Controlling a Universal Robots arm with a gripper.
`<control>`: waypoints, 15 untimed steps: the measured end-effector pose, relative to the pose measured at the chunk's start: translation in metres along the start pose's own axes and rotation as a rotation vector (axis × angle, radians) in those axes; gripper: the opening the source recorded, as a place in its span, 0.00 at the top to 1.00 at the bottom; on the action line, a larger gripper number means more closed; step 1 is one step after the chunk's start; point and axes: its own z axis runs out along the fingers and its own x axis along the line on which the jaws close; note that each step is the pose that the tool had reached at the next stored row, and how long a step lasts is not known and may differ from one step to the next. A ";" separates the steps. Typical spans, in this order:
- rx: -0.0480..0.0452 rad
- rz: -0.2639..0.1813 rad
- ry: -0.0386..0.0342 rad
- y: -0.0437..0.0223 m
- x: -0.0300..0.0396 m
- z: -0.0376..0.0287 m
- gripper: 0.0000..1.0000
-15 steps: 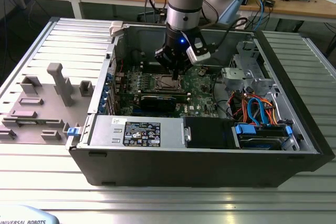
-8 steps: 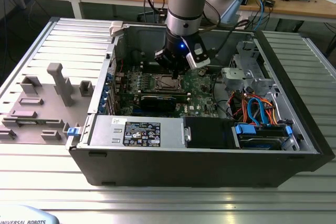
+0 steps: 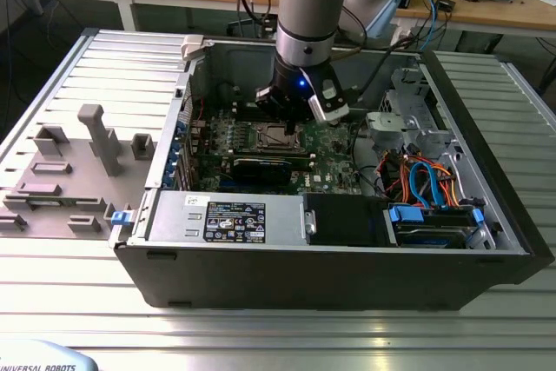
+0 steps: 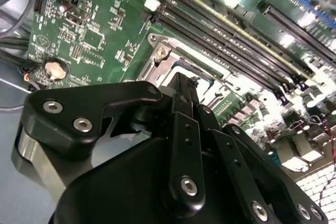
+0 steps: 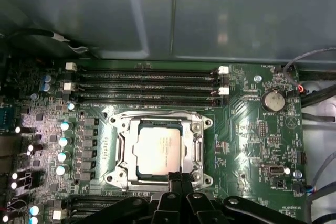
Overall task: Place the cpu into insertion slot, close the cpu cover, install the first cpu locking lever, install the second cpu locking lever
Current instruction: 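Install the second cpu locking lever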
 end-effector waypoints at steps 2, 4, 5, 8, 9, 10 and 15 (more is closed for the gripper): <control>0.0000 0.000 0.0000 -0.0049 0.0001 -0.0006 0.89; 0.0001 0.000 0.0000 -0.0102 0.0003 -0.0012 0.89; 0.0001 0.000 -0.0001 -0.0109 0.0012 -0.0006 0.89; 0.0002 0.000 0.0000 -0.0122 0.0073 0.0018 0.89; 0.0002 0.000 -0.0001 -0.0132 0.0097 0.0022 0.89; 0.0001 0.000 0.0000 -0.0142 0.0109 0.0025 0.89; -0.0001 0.000 -0.0001 -0.0163 0.0198 0.0048 0.89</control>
